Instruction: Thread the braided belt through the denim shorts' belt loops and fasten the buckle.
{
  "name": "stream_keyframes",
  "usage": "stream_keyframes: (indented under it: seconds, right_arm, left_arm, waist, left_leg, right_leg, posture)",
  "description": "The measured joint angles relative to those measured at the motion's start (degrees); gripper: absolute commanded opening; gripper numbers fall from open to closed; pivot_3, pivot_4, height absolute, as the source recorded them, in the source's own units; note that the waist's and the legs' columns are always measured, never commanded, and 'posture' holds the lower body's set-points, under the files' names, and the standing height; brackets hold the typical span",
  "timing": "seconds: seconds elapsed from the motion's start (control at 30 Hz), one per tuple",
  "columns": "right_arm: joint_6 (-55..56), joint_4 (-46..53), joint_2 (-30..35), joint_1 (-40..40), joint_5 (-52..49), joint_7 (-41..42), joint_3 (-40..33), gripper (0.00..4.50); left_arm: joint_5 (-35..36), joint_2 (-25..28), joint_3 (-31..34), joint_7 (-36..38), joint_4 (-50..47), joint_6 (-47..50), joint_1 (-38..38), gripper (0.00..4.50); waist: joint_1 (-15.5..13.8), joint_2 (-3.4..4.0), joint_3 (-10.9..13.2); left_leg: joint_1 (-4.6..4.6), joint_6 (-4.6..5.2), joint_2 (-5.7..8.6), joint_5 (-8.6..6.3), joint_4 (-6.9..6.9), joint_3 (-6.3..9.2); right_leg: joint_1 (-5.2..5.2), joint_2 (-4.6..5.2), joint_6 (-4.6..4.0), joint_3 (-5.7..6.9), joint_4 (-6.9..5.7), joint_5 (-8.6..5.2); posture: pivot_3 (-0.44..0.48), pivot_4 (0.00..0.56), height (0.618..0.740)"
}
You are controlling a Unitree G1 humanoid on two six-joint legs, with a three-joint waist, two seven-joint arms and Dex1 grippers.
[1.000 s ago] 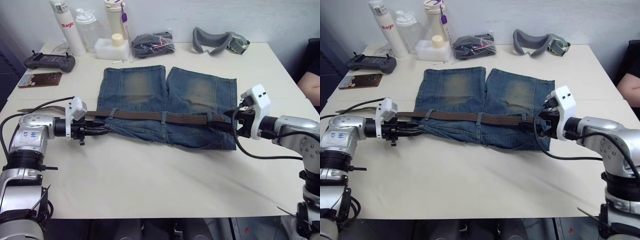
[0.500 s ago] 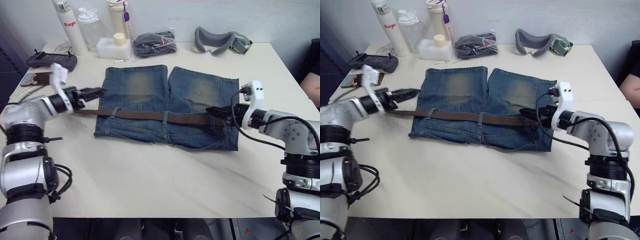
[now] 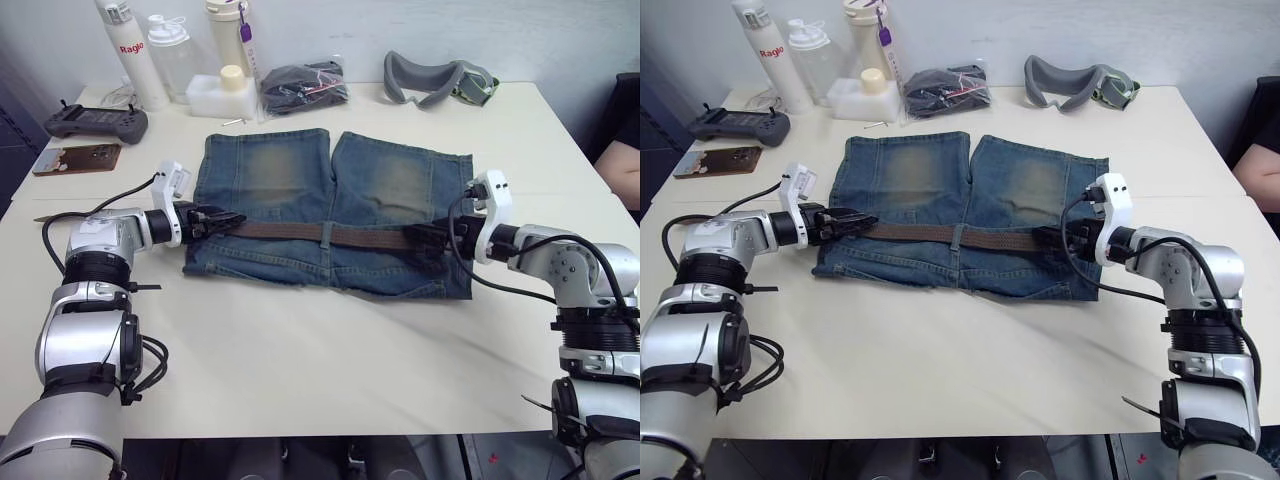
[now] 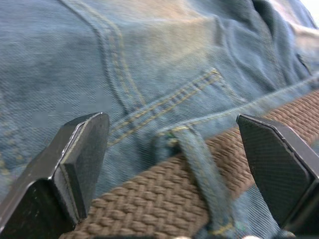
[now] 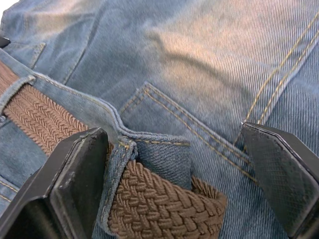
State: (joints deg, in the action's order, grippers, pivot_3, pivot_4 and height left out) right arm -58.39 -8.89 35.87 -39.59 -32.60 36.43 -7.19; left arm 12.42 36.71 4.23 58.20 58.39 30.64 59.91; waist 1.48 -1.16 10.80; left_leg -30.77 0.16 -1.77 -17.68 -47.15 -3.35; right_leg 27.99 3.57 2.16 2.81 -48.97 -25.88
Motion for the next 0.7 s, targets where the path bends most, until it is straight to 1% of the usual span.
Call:
stream_keyframes:
  seconds: [0.07, 0.17, 0.23, 0.3, 0.33, 0.43, 0.57, 0.67, 0.7]
  right_arm:
    - [0.59, -0.22, -0.32, 0.6, 0.71, 0.51, 0.78, 3.66]
    - [1.14, -0.23, -0.89, 1.25, 1.06, 1.13, 1.58, 2.22]
    - [2.05, -0.23, -0.9, 1.4, 1.15, 1.48, 1.62, 1.18]
    - [2.64, -0.22, -0.99, 1.4, 1.17, 1.68, 1.62, 0.31]
    - [3.06, -0.22, -1.08, 1.48, 1.2, 1.68, 1.62, 0.25]
    - [3.89, -0.16, -1.15, 1.89, 1.26, 1.68, 1.62, 0.25]
    - [6.24, 2.36, -1.14, 3.87, 1.83, 1.69, 1.62, 0.25]
    - [8.48, 6.44, -0.82, 6.54, 2.13, 2.33, 1.64, 0.25]
    - [10.29, 8.34, -0.32, 7.69, 2.96, 2.86, 1.95, 0.25]
  left_arm:
    - [-0.31, 0.1, -0.3, 0.53, -0.42, -0.01, -0.13, 4.5]
    - [-0.59, 0.12, -0.32, 0.6, -0.6, -0.15, -0.3, 3.65]
    - [-1.36, 0.17, -0.35, 0.16, -0.66, -1.25, -0.98, 2.72]
    - [-1.74, 0.17, -0.4, 0.11, -0.67, -2.5, -1.32, 1.79]
    - [-1.75, 0.17, -0.39, 0.19, -0.67, -2.82, -1.32, 1.34]
    - [-1.78, 0.42, -0.35, 0.83, -1.17, -3.34, -1.33, 0.03]
    - [-1.35, 0.59, 0.32, 2.55, -2.35, -3.23, -2.17, 0.0]
    - [0.05, 1.45, 1.47, 5.13, -5.65, -3.23, -4.23, 0.0]
    - [0.72, 1.95, 1.75, 6.28, -8.29, -3.88, -5.74, 0.0]
  waist:
    - [0.0, 0.0, 0.0]
    - [0.0, 0.0, 0.0]
    - [0.0, 0.0, 0.0]
    - [0.0, 0.0, 0.0]
    - [0.0, 0.0, 0.0]
    - [0.0, 0.0, 0.0]
    - [0.0, 0.0, 0.0]
    - [0.0, 0.0, 0.0]
    - [0.02, 0.0, 0.0]
  left_leg:
    - [0.0, 0.0, 0.0, 0.0, 0.0, 0.0]
    - [0.0, 0.0, 0.0, 0.0, 0.0, 0.0]
    - [0.0, 0.0, 0.0, 0.0, 0.0, 0.01]
    - [0.0, 0.0, 0.0, 0.0, 0.0, 0.01]
    - [0.0, -0.01, 0.0, 0.0, -0.01, 0.01]
    - [0.0, -0.01, 0.0, 0.01, -0.02, 0.01]
    - [0.0, -0.01, 0.0, 0.01, -0.01, 0.01]
    - [0.0, -0.02, -0.01, 0.01, -0.01, 0.01]
    - [0.0, -0.02, 0.0, 0.01, 0.0, 0.01]
  right_leg:
    - [0.0, 0.0, 0.0, 0.0, 0.0, 0.0]
    - [0.0, 0.0, 0.0, 0.0, 0.0, 0.0]
    - [0.0, 0.0, 0.0, 0.0, 0.0, 0.0]
    - [0.0, 0.0, 0.0, 0.0, -0.01, 0.0]
    - [0.0, 0.0, 0.0, 0.01, -0.01, 0.0]
    - [-0.01, 0.0, 0.0, 0.01, -0.03, 0.0]
    - [0.0, 0.0, 0.0, 0.01, -0.02, 0.0]
    - [0.0, 0.0, 0.0, 0.01, -0.02, 0.0]
    - [0.0, 0.0, 0.0, 0.0, 0.0, 0.0]
  posture:
    - [0.0, 0.15, 0.656]
    - [0.0, 0.15, 0.656]
    - [0.0, 0.15, 0.656]
    - [0.0, 0.15, 0.656]
    - [0.0, 0.15, 0.656]
    - [0.0, 0.15, 0.656]
    - [0.0, 0.15, 0.656]
    - [0.0, 0.15, 0.656]
    - [0.0, 0.15, 0.656]
